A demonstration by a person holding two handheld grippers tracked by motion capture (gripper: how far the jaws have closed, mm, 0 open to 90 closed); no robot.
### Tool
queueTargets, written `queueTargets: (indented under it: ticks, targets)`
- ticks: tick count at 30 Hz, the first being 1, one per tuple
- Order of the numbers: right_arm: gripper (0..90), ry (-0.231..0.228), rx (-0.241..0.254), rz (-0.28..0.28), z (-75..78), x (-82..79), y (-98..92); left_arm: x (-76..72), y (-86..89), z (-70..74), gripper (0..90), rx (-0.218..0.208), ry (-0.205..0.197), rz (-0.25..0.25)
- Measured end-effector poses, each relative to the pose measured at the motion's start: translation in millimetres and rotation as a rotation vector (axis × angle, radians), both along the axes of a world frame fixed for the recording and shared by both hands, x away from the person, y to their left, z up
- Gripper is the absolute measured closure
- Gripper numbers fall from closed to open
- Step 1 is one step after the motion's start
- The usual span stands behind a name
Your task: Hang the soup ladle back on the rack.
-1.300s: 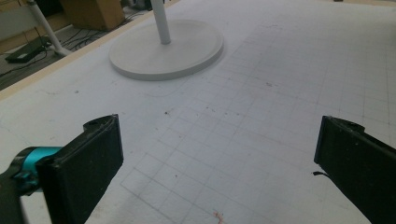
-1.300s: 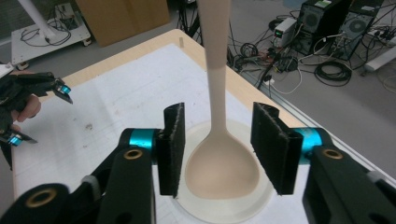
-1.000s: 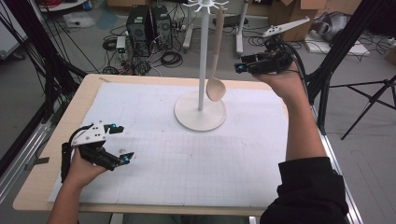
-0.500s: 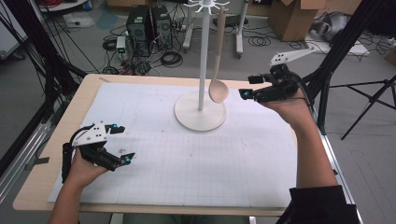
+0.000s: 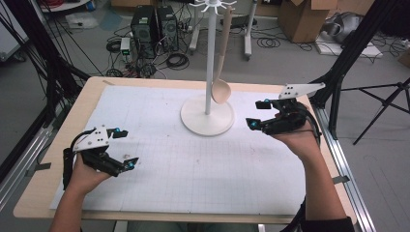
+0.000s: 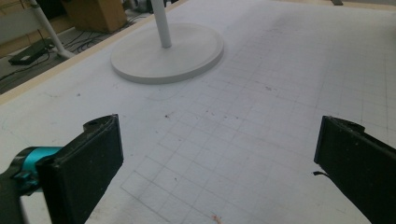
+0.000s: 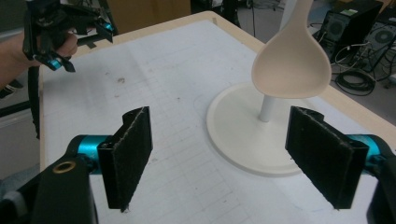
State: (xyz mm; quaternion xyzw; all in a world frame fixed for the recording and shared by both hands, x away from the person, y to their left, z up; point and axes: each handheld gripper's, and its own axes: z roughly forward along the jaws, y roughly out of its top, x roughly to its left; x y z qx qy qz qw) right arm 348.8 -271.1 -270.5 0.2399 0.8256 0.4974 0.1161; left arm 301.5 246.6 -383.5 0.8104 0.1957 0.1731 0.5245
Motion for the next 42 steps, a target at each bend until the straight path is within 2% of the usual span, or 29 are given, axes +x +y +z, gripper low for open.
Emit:
queueTargets:
  ticks: [4,9,14,22,29,31,40,42]
  targets:
    - [18.6,-0.004,0.006,0.0,-9.2,-3.8,-0.1,0.4,1.0,-0.6,1.7,-0.002,0.0,0.0]
    - [15.3,0.016,0.017,0.0,-25.2,-7.5,0.0,0.5,1.2,-1.0,1.7,-0.002,0.002,-0.005]
    - [13.8,0.022,0.019,0.028,-38.4,-9.8,3.1,0.5,1.3,-0.9,1.7,-0.002,0.002,-0.006]
    - [11.8,0.035,-0.01,0.079,-59.9,-16.4,9.1,0.0,2.0,0.1,1.6,-0.008,-0.001,-0.009]
    - [11.2,0.044,0.004,0.077,-84.0,-23.6,7.3,0.4,1.9,-0.6,1.7,-0.007,0.0,-0.011]
    - [10.4,0.063,-0.025,0.058,-88.5,-24.5,7.9,0.3,1.5,-0.8,1.7,-0.009,0.0,-0.012]
    - [10.1,0.04,-0.037,0.068,-103.6,-36.9,15.1,1.2,-0.8,-3.6,1.7,-0.005,0.008,-0.021]
    - [8.6,0.04,-0.02,0.073,-106.3,-37.7,14.1,1.3,-1.5,-4.3,1.7,-0.005,0.011,-0.023]
